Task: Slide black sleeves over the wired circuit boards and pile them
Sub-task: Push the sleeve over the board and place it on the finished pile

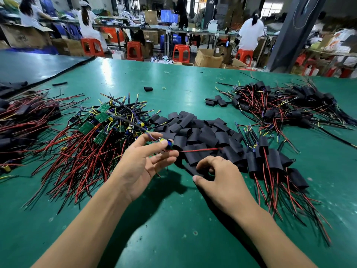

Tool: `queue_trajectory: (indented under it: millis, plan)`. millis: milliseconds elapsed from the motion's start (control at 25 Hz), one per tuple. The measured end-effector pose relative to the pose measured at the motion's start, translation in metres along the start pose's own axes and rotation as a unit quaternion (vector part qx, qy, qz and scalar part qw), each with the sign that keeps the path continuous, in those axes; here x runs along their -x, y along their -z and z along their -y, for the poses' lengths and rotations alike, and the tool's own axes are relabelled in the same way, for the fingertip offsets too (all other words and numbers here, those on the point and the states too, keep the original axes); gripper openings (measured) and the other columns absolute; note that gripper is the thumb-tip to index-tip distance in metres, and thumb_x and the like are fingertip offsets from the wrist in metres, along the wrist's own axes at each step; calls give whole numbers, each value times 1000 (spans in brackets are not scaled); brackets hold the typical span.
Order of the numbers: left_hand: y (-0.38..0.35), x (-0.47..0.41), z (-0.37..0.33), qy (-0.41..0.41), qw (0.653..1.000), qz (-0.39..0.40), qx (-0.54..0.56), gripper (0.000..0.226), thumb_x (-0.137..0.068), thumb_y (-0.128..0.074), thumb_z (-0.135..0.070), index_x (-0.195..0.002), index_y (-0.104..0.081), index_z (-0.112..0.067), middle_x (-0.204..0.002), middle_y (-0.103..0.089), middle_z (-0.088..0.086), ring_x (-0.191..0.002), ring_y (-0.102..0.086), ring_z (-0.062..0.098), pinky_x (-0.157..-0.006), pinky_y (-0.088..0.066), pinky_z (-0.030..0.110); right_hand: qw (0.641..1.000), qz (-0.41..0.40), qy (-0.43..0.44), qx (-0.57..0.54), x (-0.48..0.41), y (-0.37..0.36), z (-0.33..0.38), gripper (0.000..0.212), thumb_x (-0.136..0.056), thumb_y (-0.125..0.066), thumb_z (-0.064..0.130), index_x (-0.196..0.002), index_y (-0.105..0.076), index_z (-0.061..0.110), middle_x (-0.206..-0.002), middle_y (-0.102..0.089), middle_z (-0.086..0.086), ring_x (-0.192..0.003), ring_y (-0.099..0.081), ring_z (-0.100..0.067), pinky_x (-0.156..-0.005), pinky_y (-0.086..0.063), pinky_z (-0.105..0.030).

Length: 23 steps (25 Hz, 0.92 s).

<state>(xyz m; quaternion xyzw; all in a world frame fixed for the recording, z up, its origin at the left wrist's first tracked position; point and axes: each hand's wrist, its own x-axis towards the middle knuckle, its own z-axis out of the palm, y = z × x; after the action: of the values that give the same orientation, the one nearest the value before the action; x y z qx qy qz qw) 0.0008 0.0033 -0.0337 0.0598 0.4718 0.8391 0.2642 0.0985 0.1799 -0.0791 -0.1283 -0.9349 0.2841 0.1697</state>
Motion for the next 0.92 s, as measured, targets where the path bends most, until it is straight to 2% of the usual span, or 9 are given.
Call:
queue_trajectory:
  millis: [80,200,360,480,640,760,920]
  plan:
    - [4,-3,-1,-28,999,-27,-12,20,-84,-64,0,-99,-57,-12,-84,-71,14,-73,-74,31,-60,-60,29,1000,5,0,-15,0,5,-1,17,-77,-76,26,-89,-65,31,-92,-66,13,-90,-60,-7,-84,-48,-23]
    - [9,-7,-2,-70,994,-70,-53,14,-89,-64,-2,-99,-60,-12,-92,-68,16,-72,-73,30,-59,-59,29,999,17,2,-51,0,12,2,18,-76,-76,20,-82,-62,29,-85,-65,14,-80,-60,2,-73,-44,-11]
    - [15,-10,-2,-95,987,-93,-94,11,-91,-64,-6,-96,-60,-16,-88,-69,10,-66,-71,21,-55,-56,25,982,-11,-31,-184,-3,19,-4,22,-75,-82,13,-82,-65,25,-77,-69,13,-71,-61,5,-68,-45,-7]
    - [18,-12,-3,-102,984,-106,-100,11,-92,-64,-6,-97,-60,-16,-82,-71,5,-64,-70,19,-54,-54,24,947,-32,-58,-315,-8,26,-11,25,-77,-82,6,-89,-66,21,-90,-73,3,-81,-65,-4,-76,-50,-15]
    - [20,-13,-6,-105,983,-118,-95,10,-92,-63,-7,-92,-61,-17,-76,-71,1,-61,-69,17,-56,-52,24,873,-83,-97,-472,-15,29,-17,32,-78,-76,-4,-95,-62,19,-93,-75,3,-82,-65,-10,-71,-53,-19]
    - [20,-12,-6,-104,984,-116,-91,11,-91,-63,-6,-90,-61,-17,-75,-70,2,-59,-68,17,-53,-52,23,838,-93,-116,-525,-17,29,-18,34,-78,-74,-4,-99,-59,19,-99,-76,0,-87,-68,-14,-72,-57,-23]
    - [21,-12,-6,-101,984,-115,-89,11,-92,-62,-6,-90,-61,-16,-74,-70,2,-59,-68,17,-53,-52,23,820,-103,-121,-549,-17,30,-15,38,-72,-77,2,-101,-57,17,-97,-77,1,-81,-70,-12,-68,-57,-21]
